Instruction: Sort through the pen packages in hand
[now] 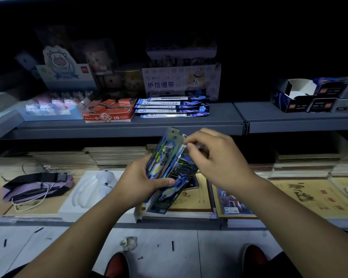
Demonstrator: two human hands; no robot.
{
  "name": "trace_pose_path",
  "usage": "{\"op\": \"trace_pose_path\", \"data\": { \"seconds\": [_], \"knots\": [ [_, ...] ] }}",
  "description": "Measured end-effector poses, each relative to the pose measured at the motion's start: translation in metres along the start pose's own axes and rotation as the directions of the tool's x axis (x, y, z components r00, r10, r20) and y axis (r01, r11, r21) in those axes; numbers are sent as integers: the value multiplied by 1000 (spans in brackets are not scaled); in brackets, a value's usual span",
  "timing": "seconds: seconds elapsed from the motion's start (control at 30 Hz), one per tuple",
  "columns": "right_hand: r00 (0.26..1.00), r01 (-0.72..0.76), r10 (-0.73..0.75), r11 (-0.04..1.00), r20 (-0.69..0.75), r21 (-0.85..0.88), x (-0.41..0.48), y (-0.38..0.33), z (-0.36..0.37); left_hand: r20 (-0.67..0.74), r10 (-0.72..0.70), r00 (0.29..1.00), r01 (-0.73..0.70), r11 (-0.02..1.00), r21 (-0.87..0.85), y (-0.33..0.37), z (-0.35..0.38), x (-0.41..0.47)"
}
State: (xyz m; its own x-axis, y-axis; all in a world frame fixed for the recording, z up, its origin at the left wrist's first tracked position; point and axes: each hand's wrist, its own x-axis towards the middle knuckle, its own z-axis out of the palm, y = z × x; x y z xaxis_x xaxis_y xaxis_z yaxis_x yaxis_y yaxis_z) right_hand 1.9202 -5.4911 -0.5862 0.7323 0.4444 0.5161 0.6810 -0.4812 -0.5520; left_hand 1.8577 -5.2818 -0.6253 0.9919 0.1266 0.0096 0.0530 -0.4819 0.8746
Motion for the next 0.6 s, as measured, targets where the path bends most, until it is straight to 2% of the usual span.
{"op": "trace_pose_path", "data": {
  "seconds": [0.07, 0.3, 0.6],
  "knots": [
    [995, 69, -66, 997, -75, 44, -1, -7, -2, 16, 3, 1000, -3, 1000, 7, -1, 1, 1],
    [991, 127, -124, 990, -55, 56, -1, -4, 3, 26, 12, 1000, -13, 1000, 17, -3, 3, 1],
    [987, 64, -28, 972, -157, 226, 0, -2, 3, 16, -10, 1000, 11, 1000, -24, -1, 3, 3]
  ]
}}
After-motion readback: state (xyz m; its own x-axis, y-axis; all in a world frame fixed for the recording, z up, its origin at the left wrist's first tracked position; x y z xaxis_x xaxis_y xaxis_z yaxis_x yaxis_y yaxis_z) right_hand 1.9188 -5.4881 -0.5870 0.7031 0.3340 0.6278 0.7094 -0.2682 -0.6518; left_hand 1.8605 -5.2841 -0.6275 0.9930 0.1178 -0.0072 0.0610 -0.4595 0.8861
